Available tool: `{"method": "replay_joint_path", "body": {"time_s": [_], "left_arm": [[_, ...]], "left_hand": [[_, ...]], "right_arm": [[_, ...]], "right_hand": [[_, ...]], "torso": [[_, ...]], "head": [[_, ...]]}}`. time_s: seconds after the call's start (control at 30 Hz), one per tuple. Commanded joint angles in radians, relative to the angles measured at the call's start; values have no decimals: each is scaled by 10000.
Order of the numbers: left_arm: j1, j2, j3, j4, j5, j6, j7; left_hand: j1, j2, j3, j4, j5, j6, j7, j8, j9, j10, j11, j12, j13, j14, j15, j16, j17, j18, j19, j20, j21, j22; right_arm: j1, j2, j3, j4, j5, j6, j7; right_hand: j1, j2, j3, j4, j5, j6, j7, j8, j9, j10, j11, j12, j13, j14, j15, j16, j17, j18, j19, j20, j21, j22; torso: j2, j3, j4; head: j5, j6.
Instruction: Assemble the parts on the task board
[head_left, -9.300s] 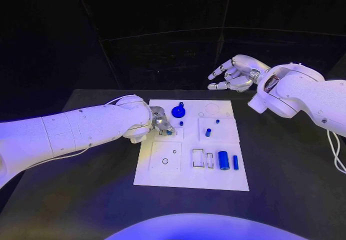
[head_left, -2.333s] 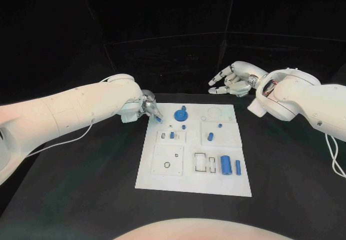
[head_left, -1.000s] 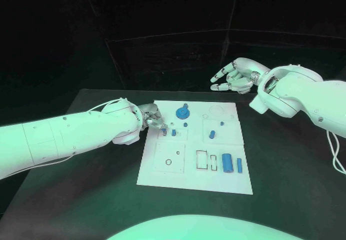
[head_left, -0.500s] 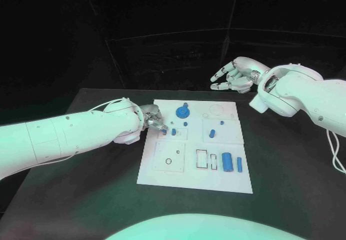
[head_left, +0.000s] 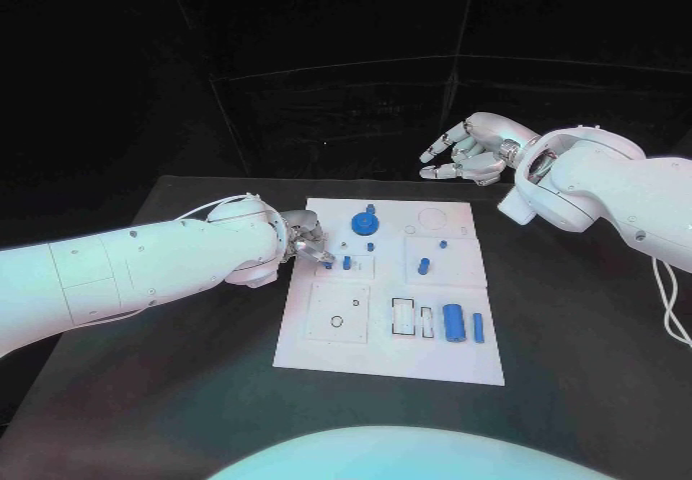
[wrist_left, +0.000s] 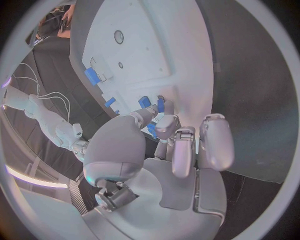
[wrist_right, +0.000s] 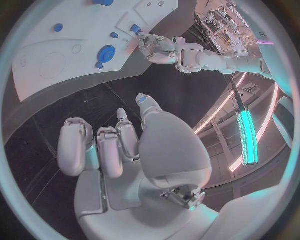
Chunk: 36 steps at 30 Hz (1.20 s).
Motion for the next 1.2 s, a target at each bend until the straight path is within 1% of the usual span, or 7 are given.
{"method": "replay_joint_path", "body": {"time_s": [0.03,0.53,0.7,0.8,0.97,1.07,1.2], "left_arm": [[-36,-4,-36,12,-104,522,-180],[-35,3,-38,11,-104,621,-264],[-35,58,-38,-17,-90,608,-255],[-34,91,-38,-42,-56,600,-265],[-33,135,-38,-90,-34,618,-290],[-32,177,-38,-139,-28,641,-316],[-31,221,-38,-183,-25,666,-342]], "left_hand": [[63,-29,1144,-1106,66,3,-37,42,-4,82,-17,-77,-27,1039,-40,31,2634,89,95,-58,62,14],[68,-42,1157,-1117,68,11,-41,50,-2,84,-21,-89,-45,1039,-41,31,2634,87,97,-59,68,23],[-63,-128,1096,-1046,60,80,-71,110,13,102,-35,-168,-174,1039,-48,31,2634,84,101,-61,78,43],[-458,-214,651,-723,27,260,-158,255,72,283,-89,70,121,1039,-80,31,2634,85,102,-79,73,47],[-816,-333,-216,-377,8,352,-224,325,100,316,-151,140,189,1039,-139,31,2634,82,111,-135,80,74],[-958,-301,-777,-152,9,398,-240,319,84,328,-166,181,232,1039,-159,31,2634,74,126,-162,98,109],[-1029,-243,-1057,-16,15,435,-250,314,72,347,-170,218,276,1039,-167,31,2634,67,140,-171,123,148]], "right_arm": [[19,4,6,-8,-5,89,80],[17,4,6,-3,-5,97,84],[17,14,6,-2,-5,99,86],[17,16,6,0,-5,98,84],[17,12,6,11,-5,97,83],[17,12,6,15,-5,95,82],[17,17,6,14,-5,95,83]], "right_hand": [[37,18,-26,14,21,-53,-37,46,-17,-71,-12,-43,55,912,-53,-36,2144,161,-51,-27,-35,-12],[37,18,-26,14,21,-53,-37,46,-17,-71,-12,-43,55,912,-53,-36,2144,161,-51,-27,-35,-12],[37,18,-26,14,21,-53,-37,46,-17,-71,-12,-43,55,912,-53,-36,2144,161,-51,-27,-35,-12],[37,18,-26,14,21,-53,-37,46,-17,-71,-12,-43,55,912,-53,-36,2144,161,-51,-27,-35,-12],[37,18,-26,14,21,-53,-37,46,-17,-71,-12,-43,55,912,-53,-36,2144,161,-51,-27,-35,-12],[37,18,-26,14,21,-53,-37,46,-17,-71,-12,-43,55,912,-53,-36,2144,161,-51,-27,-35,-12],[37,18,-26,14,21,-53,-37,46,-17,-71,-12,-43,55,912,-53,-36,2144,161,-51,-27,-35,-12]], "torso": [[0,-3,5],[4,1,2],[1,6,-4],[4,9,-10],[7,7,-9],[4,5,1],[5,2,2]], "head": [[9,-3],[9,-28],[7,-31],[-3,-35],[-19,-41],[-27,-52],[-33,-55]]}}
